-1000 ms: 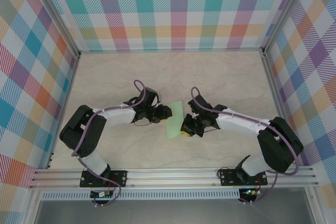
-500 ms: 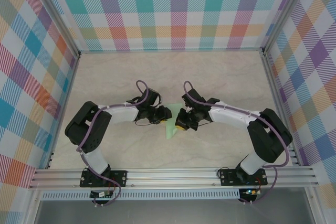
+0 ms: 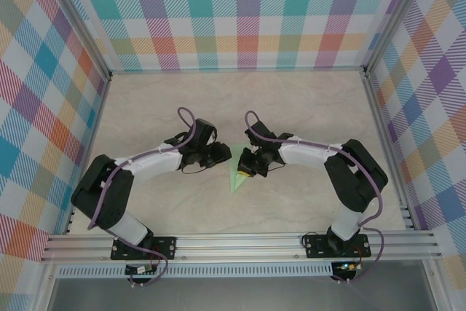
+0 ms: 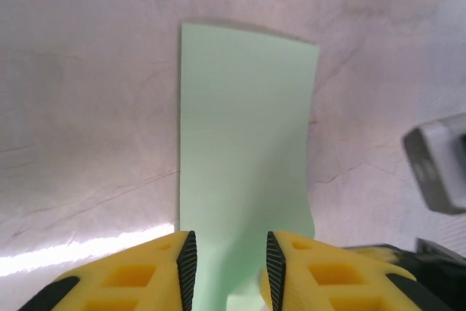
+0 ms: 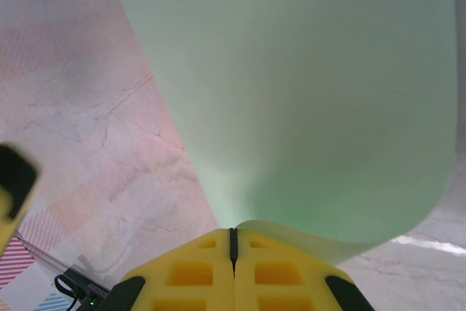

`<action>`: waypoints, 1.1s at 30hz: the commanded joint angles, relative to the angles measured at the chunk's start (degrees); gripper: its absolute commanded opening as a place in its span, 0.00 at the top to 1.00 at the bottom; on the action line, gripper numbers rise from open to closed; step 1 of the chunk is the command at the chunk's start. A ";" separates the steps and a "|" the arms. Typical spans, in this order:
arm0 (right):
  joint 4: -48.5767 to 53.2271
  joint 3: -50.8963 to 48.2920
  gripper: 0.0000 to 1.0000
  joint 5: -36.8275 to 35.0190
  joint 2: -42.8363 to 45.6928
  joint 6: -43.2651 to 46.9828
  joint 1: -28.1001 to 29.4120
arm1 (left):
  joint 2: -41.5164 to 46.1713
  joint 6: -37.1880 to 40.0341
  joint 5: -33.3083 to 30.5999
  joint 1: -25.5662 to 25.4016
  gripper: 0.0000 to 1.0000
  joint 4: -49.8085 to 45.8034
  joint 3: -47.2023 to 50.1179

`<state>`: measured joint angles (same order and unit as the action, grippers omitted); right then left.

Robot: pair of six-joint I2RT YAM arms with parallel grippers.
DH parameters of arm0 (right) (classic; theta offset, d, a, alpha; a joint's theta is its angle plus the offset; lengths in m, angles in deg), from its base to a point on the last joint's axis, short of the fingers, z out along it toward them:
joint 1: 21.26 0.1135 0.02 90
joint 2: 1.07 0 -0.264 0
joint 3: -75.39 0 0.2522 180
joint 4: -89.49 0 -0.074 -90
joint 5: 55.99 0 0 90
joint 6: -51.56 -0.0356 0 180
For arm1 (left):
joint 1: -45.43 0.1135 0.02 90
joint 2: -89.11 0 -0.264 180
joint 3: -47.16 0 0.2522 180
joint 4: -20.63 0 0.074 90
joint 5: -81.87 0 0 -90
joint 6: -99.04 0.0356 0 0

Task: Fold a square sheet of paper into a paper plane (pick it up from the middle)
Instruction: Third fold the triangle at the center of the table.

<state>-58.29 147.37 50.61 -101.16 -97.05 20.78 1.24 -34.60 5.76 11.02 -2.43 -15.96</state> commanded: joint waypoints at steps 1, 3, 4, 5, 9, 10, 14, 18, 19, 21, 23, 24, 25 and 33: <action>-2.37 1.77 0.95 0.80 -1.53 2.12 0.23 | 4.40 -1.48 -4.27 -0.48 0.68 -4.16 4.01; -3.14 2.07 0.95 1.21 -2.09 2.69 0.23 | 6.83 -2.10 -2.93 -0.48 0.70 -3.03 6.56; -3.59 2.16 0.95 1.51 -2.32 3.00 0.23 | 7.90 -2.25 -1.93 -0.48 0.71 -2.20 7.69; -4.41 2.16 0.95 1.74 -2.56 3.31 0.23 | 8.90 -2.46 -0.79 -0.48 0.72 -1.03 8.93; -4.46 3.54 0.95 2.86 -4.08 5.55 0.23 | 11.34 -2.60 3.92 -0.56 0.75 2.61 12.23; -4.47 3.78 0.95 3.13 -4.38 6.12 0.23 | 11.49 -2.83 4.91 -0.57 0.75 3.61 12.83; -4.28 4.06 0.95 3.26 -5.28 7.02 0.24 | 11.93 -4.58 8.34 -0.74 0.77 8.60 15.22; -4.90 3.98 0.95 3.26 -6.26 7.30 0.28 | 11.32 -5.31 9.09 -1.61 0.78 10.52 15.61; -5.07 4.01 0.95 3.26 -6.47 7.30 0.23 | 11.09 -5.33 9.31 -2.01 0.78 10.95 15.56; -5.01 4.40 0.95 3.24 -7.01 7.62 0.23 | 10.37 -5.63 9.32 -2.71 0.79 11.72 15.53; -4.88 4.78 0.95 3.24 -7.48 7.97 0.23 | 9.68 -5.91 9.31 -3.33 0.79 12.25 15.39; -4.52 5.10 0.95 3.27 -7.78 8.19 0.25 | 9.22 -6.02 9.39 -3.58 0.80 12.53 15.28; -4.33 5.23 0.95 3.26 -7.96 8.33 0.23 | 8.87 -6.00 9.49 -3.80 0.80 12.63 15.18; -4.84 5.24 0.94 3.37 -8.71 8.62 0.23 | 6.32 -6.06 9.84 -5.59 0.82 14.00 14.91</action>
<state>-62.60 151.26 53.19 -109.03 -89.77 20.78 8.65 -39.87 14.83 6.27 10.05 -0.84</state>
